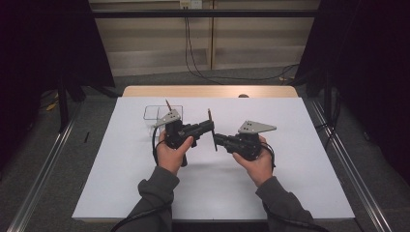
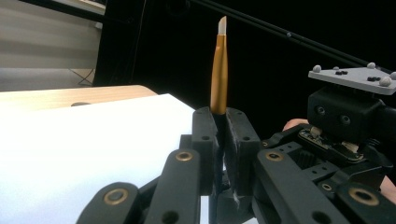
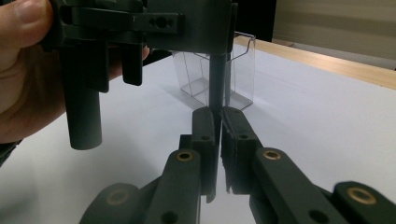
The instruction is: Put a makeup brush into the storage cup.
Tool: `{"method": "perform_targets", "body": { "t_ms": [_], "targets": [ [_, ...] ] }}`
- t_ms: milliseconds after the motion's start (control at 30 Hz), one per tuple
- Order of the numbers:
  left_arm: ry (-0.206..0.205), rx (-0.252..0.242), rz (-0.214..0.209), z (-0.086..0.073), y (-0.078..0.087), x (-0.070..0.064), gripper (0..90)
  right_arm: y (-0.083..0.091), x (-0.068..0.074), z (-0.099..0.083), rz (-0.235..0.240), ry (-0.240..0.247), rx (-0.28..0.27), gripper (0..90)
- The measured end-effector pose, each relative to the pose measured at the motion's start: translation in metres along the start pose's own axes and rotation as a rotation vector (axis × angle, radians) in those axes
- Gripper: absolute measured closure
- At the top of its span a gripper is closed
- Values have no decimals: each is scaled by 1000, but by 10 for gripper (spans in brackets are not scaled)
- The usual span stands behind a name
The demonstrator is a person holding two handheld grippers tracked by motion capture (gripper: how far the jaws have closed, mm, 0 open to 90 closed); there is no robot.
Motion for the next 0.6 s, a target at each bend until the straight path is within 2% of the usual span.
{"method": "perform_targets", "body": {
  "t_ms": [600],
  "targets": [
    [-23, 8, 3, 3, 1, -1, 835, -2, 3, -2, 12, 6, 7, 800]
  ]
}}
Point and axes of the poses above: each handheld gripper's, and its own axes: y roughly backward along the jaws, z roughly out of its top, x roughly to its left, the point moved 9 cm from there along -y, roughly forward along the jaws, and after that the axes turned 14 degrees about -y, right-handed, at the moved point
